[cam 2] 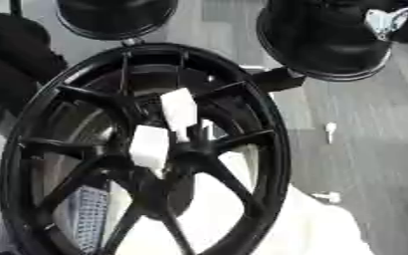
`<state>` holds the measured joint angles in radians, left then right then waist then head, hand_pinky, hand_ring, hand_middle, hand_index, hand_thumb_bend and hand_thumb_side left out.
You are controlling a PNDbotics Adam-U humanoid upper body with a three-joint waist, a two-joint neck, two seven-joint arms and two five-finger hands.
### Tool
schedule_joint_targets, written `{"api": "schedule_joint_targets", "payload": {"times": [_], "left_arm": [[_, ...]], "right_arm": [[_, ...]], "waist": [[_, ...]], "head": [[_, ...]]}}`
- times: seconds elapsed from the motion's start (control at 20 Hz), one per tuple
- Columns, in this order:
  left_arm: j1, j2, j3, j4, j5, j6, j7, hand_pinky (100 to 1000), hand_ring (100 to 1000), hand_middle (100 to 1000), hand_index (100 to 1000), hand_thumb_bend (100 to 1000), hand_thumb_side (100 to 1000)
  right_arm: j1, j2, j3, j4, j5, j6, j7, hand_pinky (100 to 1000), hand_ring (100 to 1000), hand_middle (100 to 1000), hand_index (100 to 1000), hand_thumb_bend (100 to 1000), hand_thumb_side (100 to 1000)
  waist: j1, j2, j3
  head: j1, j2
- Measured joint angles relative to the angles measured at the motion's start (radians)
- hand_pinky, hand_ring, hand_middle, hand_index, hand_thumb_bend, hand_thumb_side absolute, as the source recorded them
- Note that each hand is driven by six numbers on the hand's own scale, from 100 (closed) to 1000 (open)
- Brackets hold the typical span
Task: Pull the pin out of the wheel hub.
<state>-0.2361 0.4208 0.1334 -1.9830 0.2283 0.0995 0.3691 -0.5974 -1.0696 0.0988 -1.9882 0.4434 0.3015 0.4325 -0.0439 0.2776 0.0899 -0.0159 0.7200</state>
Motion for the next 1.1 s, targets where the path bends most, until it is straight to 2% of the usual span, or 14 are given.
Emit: {"api": "schedule_joint_targets", "payload": {"times": [0.45,0.65,0.8,0.85,1.1], "left_arm": [[-0.001,0.0,0.0,0.0,0.0,0.0,0.0,748,730,699,793,587,326],[-0.001,0.0,0.0,0.0,0.0,0.0,0.0,748,731,699,793,587,326],[-0.001,0.0,0.0,0.0,0.0,0.002,-0.003,747,731,699,793,587,326],[-0.001,0.0,-0.001,0.0,0.0,0.003,-0.003,747,731,699,793,587,326],[0.0,0.001,-0.002,0.0,0.0,0.007,-0.007,747,732,699,793,586,326]], "right_arm": [[-0.003,0.0,0.002,0.0,0.0,0.002,0.003,890,796,725,798,100,262],[-0.051,-0.014,0.038,0.0,-0.02,-0.012,0.042,898,813,749,814,114,268],[-0.121,-0.032,0.085,0.0,-0.047,-0.028,0.116,905,827,768,828,189,290],[-0.148,-0.037,0.101,0.0,-0.056,-0.033,0.147,911,842,786,844,207,332],[-0.289,-0.038,0.194,0.0,-0.078,-0.051,0.346,920,865,810,857,258,380]], "waist": [[0.002,0.0,0.001],[0.002,0.0,0.003],[-0.001,-0.002,0.003],[-0.001,-0.004,0.003],[-0.009,-0.013,0.002]], "head": [[0.006,0.0],[0.007,0.001],[0.002,0.005],[0.001,0.007],[-0.006,0.01]]}}
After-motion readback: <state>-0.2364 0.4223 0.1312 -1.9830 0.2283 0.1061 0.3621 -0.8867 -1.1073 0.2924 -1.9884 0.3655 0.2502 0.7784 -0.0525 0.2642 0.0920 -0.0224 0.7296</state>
